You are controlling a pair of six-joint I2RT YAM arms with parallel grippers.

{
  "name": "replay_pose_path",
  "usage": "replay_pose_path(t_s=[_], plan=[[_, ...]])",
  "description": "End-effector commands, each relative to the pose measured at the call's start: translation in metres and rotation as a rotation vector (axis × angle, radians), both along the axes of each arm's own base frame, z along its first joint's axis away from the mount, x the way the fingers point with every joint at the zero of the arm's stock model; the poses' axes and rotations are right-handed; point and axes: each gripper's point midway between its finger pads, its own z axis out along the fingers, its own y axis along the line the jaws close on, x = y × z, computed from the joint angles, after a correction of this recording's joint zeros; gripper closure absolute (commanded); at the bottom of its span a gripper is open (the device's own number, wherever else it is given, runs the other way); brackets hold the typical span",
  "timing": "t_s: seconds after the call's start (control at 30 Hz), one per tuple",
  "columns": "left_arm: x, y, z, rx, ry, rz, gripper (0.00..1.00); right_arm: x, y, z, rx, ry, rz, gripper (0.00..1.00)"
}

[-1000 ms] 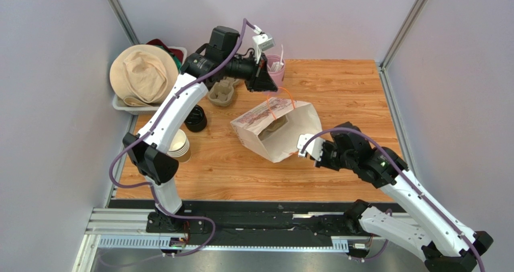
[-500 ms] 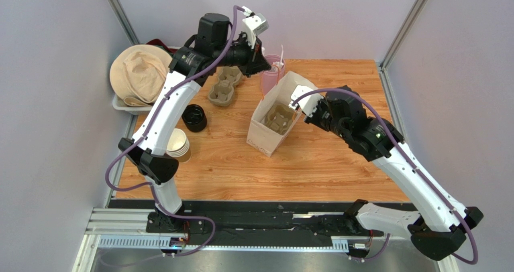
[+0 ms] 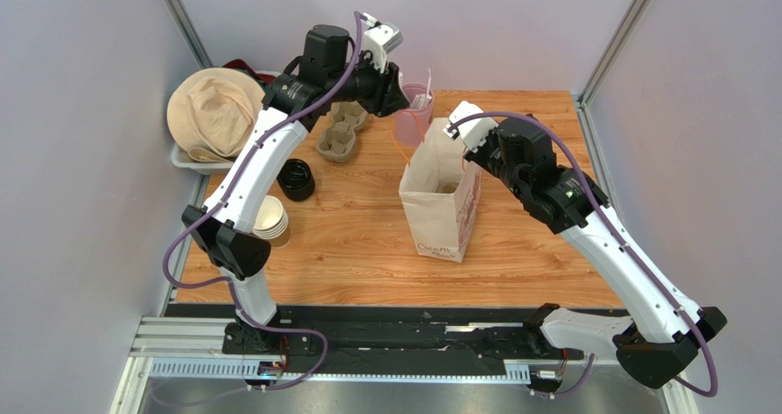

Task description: Pack the takeout coffee

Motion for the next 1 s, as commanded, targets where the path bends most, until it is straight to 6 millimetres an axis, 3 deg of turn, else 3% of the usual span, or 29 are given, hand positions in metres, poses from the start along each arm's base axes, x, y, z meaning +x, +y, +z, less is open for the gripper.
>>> replay_pose_path(t_s=[0.0,0.1,0.23,0.37,0.6,0.7,0.73,0.83,0.97], plan=[[0.003,0.014,0.044,-0.072,-0.096,0.053,0.46,0.011,-0.01,0.03,0.08,-0.091,-0.074,0.99],[0.002,0.022,0.054,-0.09,-0.117,0.065,0.27,0.013,-0.017,0.024,0.068,-0.091,-0.096,0.99],[-0.002,0.034,0.072,-0.11,-0.159,0.081,0.19,0.027,-0.037,0.022,0.078,-0.106,-0.159,0.99],[-0.008,0.049,0.088,-0.112,-0.202,0.107,0.18,0.048,-0.051,0.02,0.067,-0.116,-0.224,0.99],[-0.01,0.078,0.083,-0.078,-0.201,0.194,0.18,0.075,-0.07,0.039,0.135,-0.16,-0.288,0.99],[-0.011,0.096,0.08,-0.044,-0.217,0.228,0.18,0.074,-0.061,0.024,0.126,-0.116,-0.239,0.98],[-0.016,0.102,0.084,-0.045,-0.227,0.236,0.18,0.075,-0.061,0.011,0.107,-0.091,-0.241,0.98],[-0.018,0.126,0.08,-0.025,-0.231,0.283,0.18,0.078,-0.073,0.004,0.086,-0.101,-0.292,0.98],[-0.023,0.147,0.069,0.028,-0.239,0.321,0.18,0.081,-0.092,0.034,0.173,-0.166,-0.351,0.99]])
